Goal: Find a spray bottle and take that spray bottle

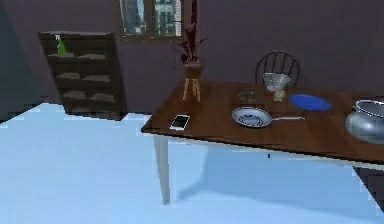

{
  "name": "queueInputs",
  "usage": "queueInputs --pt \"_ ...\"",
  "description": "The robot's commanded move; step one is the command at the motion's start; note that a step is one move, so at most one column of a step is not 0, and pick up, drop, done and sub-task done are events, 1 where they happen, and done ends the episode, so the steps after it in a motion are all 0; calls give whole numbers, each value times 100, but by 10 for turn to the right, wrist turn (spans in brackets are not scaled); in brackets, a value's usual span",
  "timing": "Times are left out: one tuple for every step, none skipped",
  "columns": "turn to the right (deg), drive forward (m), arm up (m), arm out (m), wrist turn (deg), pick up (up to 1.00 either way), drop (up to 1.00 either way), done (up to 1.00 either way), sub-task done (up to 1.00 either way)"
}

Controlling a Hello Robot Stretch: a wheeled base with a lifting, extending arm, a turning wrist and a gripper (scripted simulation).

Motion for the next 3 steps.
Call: queueInputs --pt "0 20 0 0 0 0 0 0 0" --pt "-450 0 0 0 0 0 0 0 0" --pt "-270 0 0 0 0 0 0 0 0"
